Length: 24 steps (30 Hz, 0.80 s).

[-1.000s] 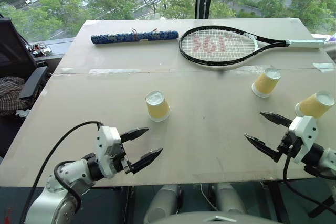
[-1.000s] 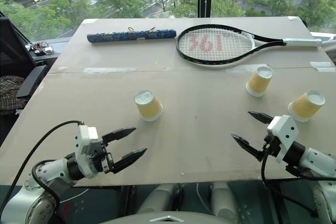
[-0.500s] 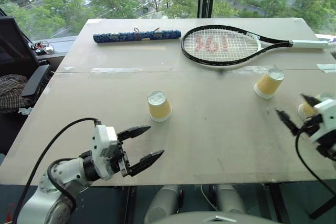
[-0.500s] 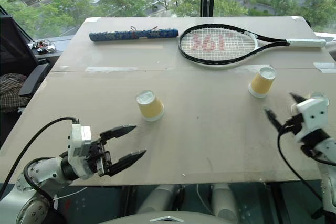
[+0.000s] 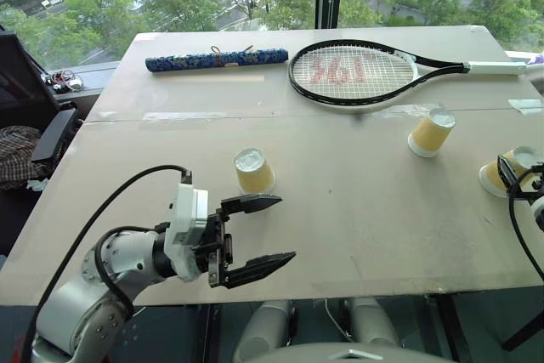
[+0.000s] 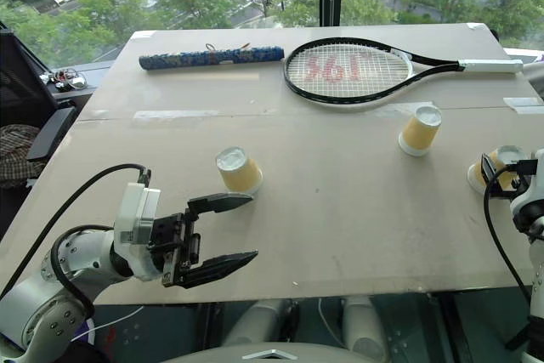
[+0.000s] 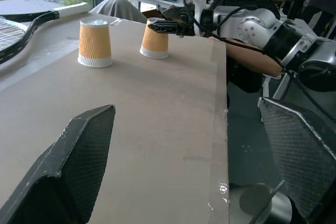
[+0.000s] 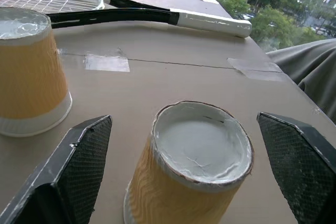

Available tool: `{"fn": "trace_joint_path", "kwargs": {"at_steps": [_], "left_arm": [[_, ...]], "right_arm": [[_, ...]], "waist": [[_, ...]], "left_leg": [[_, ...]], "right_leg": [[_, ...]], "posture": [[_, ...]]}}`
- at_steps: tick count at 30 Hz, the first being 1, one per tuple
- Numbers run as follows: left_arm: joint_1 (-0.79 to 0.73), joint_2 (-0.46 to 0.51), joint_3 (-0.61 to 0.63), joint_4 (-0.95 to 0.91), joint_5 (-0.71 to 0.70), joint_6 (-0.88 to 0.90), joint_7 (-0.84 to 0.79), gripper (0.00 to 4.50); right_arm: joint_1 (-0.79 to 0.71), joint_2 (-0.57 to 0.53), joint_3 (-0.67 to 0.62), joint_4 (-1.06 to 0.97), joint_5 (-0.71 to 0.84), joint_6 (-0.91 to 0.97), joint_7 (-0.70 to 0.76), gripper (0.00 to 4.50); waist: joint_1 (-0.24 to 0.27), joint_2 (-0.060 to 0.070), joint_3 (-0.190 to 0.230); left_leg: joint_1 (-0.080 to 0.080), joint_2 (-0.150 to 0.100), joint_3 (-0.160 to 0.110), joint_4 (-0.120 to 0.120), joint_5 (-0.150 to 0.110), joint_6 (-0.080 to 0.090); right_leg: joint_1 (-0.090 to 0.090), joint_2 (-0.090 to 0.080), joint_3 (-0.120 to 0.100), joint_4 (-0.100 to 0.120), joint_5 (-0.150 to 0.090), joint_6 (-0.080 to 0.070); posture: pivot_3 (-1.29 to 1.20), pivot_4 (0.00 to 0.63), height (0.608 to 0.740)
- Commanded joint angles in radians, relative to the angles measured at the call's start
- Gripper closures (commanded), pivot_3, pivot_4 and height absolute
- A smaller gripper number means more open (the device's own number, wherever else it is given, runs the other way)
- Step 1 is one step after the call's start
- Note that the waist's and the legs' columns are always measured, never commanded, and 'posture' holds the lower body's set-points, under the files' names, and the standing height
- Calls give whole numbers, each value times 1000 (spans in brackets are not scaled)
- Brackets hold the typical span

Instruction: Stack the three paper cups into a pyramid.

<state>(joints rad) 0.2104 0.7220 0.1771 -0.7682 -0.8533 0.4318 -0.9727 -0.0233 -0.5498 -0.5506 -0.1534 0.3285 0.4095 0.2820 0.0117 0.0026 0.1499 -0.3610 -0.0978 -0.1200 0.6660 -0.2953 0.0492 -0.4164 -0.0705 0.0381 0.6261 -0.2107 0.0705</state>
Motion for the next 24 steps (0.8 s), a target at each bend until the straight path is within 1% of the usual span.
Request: {"fn": "trace_joint_path", "kwargs": {"at_steps": [1,5,8,9,12,13,14,15,17,20,21,22,24], "left_arm": [[40,10,12,-106,-40,3,33,0],[89,2,11,-191,-58,-11,67,0],[88,0,5,-199,-62,-15,80,0],[81,0,1,-196,-61,-16,83,0],[71,-1,-19,-209,-59,-9,109,0],[73,-1,-25,-214,-55,-8,115,0],[78,-2,-31,-217,-48,-9,123,0],[85,-4,-35,-219,-41,-12,134,0],[111,-15,-32,-217,-3,-27,160,0],[159,-28,-7,-185,69,-61,175,0],[167,-37,6,-168,61,-65,182,0],[158,-53,17,-135,15,-62,185,0],[112,-49,27,-42,21,-69,144,0]], "right_arm": [[-27,1,-46,3,31,56,-43,125],[-49,-6,-41,27,43,98,-50,125],[-64,-10,-35,55,42,103,-52,125],[-67,-13,-32,64,39,100,-48,346],[-74,-18,-27,77,34,96,-44,1264],[-74,-19,-26,79,32,95,-42,1836],[-72,-24,-23,79,28,89,-37,2202],[-70,-28,-21,76,25,84,-30,2367],[-56,-39,-27,52,44,77,10,2369],[-23,-67,-50,-30,152,87,160,2369],[-4,-84,-48,-72,196,90,227,2369],[15,-100,-42,-112,233,95,284,2369],[57,-136,-19,-204,315,119,396,2369]], "waist": [[2,0,0],[2,1,0],[1,1,0],[1,2,0],[1,2,0],[1,2,0],[1,2,0],[1,2,0],[1,2,1],[1,4,2],[0,4,2],[1,6,2],[2,8,2]], "left_leg": [[0,0,0,0,0,0],[0,0,0,-1,0,0],[0,0,0,-1,0,0],[0,0,0,-1,0,0],[0,0,1,-1,0,0],[0,0,2,-1,0,0],[0,0,2,-1,0,0],[0,0,2,-1,0,0],[0,0,2,-1,0,0],[0,0,2,-1,0,0],[0,0,2,-2,0,0],[0,0,2,-2,0,0],[0,0,2,-2,0,1]], "right_leg": [[0,0,0,0,0,0],[0,0,1,0,0,0],[0,0,2,0,0,0],[0,0,2,0,0,-1],[0,0,1,0,0,-1],[0,0,1,0,0,0],[0,0,1,0,0,0],[0,0,1,0,0,0],[0,0,1,0,0,0],[0,0,1,0,0,0],[0,0,1,-1,0,0],[0,0,2,-1,0,0],[0,0,1,-1,0,0]], "posture": [[0,150,740],[0,150,740],[0,150,740],[0,150,740],[0,150,740],[0,150,740],[0,150,740],[0,150,740],[0,150,740],[0,150,740],[0,150,740],[0,150,740],[0,150,740]]}}
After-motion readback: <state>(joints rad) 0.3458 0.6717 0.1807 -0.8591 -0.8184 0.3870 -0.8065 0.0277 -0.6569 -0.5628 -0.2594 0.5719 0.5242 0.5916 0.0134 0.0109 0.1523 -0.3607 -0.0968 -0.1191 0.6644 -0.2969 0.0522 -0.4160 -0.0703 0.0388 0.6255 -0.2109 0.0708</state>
